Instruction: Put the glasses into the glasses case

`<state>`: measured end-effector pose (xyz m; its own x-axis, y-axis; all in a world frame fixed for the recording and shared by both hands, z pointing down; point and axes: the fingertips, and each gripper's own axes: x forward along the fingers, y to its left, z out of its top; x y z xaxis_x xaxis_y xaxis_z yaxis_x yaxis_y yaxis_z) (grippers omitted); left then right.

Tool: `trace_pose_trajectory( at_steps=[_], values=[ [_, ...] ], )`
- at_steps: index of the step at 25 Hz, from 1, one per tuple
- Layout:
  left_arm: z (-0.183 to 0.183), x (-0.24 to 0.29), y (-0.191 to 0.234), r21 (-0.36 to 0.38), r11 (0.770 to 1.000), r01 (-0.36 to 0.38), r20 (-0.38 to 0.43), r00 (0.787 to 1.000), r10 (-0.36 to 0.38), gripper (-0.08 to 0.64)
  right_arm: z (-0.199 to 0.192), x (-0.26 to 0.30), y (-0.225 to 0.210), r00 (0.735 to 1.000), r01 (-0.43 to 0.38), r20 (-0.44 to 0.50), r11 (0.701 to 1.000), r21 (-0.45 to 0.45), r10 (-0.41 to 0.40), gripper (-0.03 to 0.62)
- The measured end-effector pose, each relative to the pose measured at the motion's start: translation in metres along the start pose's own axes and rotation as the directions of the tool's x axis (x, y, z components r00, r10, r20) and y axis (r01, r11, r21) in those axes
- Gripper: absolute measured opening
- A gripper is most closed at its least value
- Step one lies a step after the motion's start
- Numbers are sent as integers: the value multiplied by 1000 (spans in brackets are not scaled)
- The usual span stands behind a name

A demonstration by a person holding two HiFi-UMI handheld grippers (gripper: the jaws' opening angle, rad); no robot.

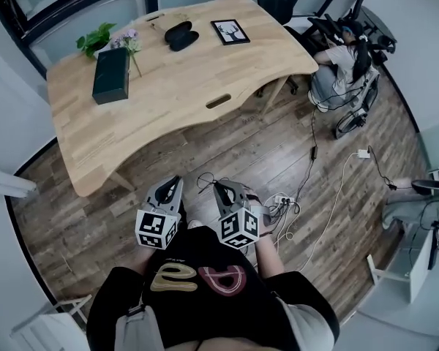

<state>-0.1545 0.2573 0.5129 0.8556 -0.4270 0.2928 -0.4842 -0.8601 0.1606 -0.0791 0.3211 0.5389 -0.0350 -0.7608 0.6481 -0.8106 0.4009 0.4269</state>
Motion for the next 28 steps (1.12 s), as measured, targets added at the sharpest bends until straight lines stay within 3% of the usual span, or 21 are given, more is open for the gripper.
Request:
trace_pose_trajectory(
  at_steps=[13, 19, 24, 28],
  values=[
    [55, 95, 88, 38, 997, 62, 6, 998, -62, 31, 38, 82, -99, 996, 82, -28, 995, 55, -80, 17],
    [81, 133, 135, 46, 996, 75, 24, 997, -76, 31, 58, 118, -123, 994, 99, -57, 993, 57, -96, 17],
    [91, 149, 163, 38, 996, 80, 20, 997, -81, 31, 74, 138, -142, 995, 96, -45, 987, 130, -91, 17],
    [95, 157, 184, 26, 996, 80, 21, 997, -80, 31, 84, 156, -145, 993, 97, -70, 991, 90, -91, 17]
  ],
)
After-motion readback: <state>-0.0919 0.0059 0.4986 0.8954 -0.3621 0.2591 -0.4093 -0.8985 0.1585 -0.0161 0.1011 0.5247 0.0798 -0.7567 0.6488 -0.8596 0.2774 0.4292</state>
